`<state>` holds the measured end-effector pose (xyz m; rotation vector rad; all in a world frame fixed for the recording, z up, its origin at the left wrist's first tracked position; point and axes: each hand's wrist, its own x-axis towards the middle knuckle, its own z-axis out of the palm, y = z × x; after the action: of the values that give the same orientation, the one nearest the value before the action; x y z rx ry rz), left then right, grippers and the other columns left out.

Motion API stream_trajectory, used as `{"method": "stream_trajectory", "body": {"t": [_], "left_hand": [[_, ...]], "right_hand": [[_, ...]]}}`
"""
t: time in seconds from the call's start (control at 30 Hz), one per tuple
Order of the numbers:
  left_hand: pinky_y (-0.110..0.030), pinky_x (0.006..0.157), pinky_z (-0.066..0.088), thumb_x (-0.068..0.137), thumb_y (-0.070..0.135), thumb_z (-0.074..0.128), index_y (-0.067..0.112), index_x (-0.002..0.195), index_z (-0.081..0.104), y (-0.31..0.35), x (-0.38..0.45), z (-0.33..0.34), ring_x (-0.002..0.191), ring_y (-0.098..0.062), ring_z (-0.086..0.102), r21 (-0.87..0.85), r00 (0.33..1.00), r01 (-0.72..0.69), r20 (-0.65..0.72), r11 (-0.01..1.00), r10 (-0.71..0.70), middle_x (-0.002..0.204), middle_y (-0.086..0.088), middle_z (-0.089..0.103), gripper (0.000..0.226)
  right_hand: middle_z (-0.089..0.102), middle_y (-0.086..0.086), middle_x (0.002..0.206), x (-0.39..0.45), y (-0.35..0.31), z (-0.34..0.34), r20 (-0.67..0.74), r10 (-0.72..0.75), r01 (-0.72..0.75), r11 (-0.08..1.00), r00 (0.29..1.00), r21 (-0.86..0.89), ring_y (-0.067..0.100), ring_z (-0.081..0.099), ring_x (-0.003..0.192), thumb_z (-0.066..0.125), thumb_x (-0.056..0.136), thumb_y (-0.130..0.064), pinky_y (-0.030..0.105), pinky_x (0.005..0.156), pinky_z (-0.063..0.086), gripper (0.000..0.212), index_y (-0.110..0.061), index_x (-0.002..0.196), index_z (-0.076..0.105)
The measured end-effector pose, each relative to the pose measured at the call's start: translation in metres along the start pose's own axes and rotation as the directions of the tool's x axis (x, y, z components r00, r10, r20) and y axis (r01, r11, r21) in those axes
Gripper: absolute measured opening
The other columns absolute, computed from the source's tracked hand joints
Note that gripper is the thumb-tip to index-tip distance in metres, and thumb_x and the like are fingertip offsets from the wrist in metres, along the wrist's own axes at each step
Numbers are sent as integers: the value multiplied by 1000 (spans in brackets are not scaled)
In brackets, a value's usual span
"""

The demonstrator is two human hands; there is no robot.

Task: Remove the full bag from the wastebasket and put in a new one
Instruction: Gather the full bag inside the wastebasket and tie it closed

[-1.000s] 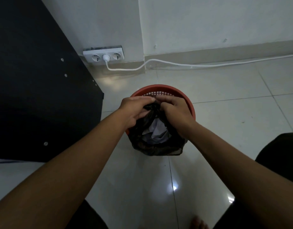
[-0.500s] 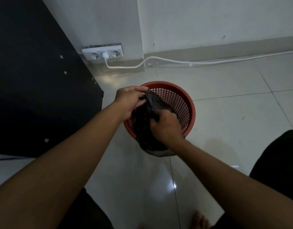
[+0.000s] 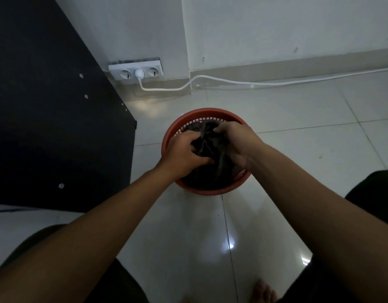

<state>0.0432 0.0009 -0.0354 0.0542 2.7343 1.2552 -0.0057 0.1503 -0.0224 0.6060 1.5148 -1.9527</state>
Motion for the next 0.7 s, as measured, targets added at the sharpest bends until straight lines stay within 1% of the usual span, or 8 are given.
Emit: {"method": "stream_trajectory", "body": {"t": [0.1,0.2,0.3,0.37,0.5,0.6,0.67,0.7], "left_hand": [[-42,74,60,76,8,78,8,85,75,-1,5,-3,73,-19,70,-25,990,51,-129,998,-54,76,-5,72,9],[-34,74,61,76,11,80,13,83,77,5,15,-12,76,-19,72,-272,945,258,-130,927,-301,79,-6,75,8],[-26,67,60,80,1,74,6,97,74,14,25,-17,75,-18,71,-536,847,463,33,706,-531,95,-12,75,19],[-25,69,61,84,-1,68,1,106,72,20,28,-19,77,-17,71,-598,823,500,103,626,-559,104,-15,74,23],[-31,83,60,94,15,62,8,118,67,24,25,-20,97,-19,71,-640,839,528,291,558,-461,112,-12,73,25],[-37,93,50,95,41,53,21,129,62,19,23,-23,114,-18,63,-524,830,556,392,645,-397,125,-2,68,41],[-38,96,46,95,48,43,25,129,62,17,23,-26,113,-18,62,-481,842,535,367,695,-395,126,1,67,45],[-39,97,46,96,45,42,25,128,63,17,22,-27,111,-18,63,-487,860,510,311,708,-405,124,-1,67,43]], "right_hand": [[71,14,114,-5,-1,-13,156,-76,93,990,985,-104,26,71,101,59,88,-13,31,75,58,34,-9,120,65],[70,-1,120,-14,-1,-28,386,-205,359,851,899,-384,19,66,111,73,84,-29,34,92,55,44,-28,127,62],[48,-6,143,-16,10,-30,527,-225,570,413,820,-711,15,46,132,90,61,-42,37,110,41,100,-31,146,37],[35,0,153,-9,21,-27,513,-251,560,185,821,-807,19,34,139,89,58,-46,41,115,34,114,-26,151,27],[61,-2,124,0,18,-20,363,-430,532,386,826,-753,15,57,113,80,78,-29,35,100,48,67,-21,137,48],[64,-10,100,7,6,-16,345,-405,504,402,847,-765,8,60,91,72,87,-24,20,81,46,32,-23,116,59],[63,-11,82,11,-1,-16,326,-384,473,397,864,-786,5,61,77,66,91,-21,14,66,42,6,-26,92,62],[62,-11,78,14,-4,-17,313,-382,464,416,870,-782,3,59,73,65,92,-20,13,63,40,9,-26,86,62]]}}
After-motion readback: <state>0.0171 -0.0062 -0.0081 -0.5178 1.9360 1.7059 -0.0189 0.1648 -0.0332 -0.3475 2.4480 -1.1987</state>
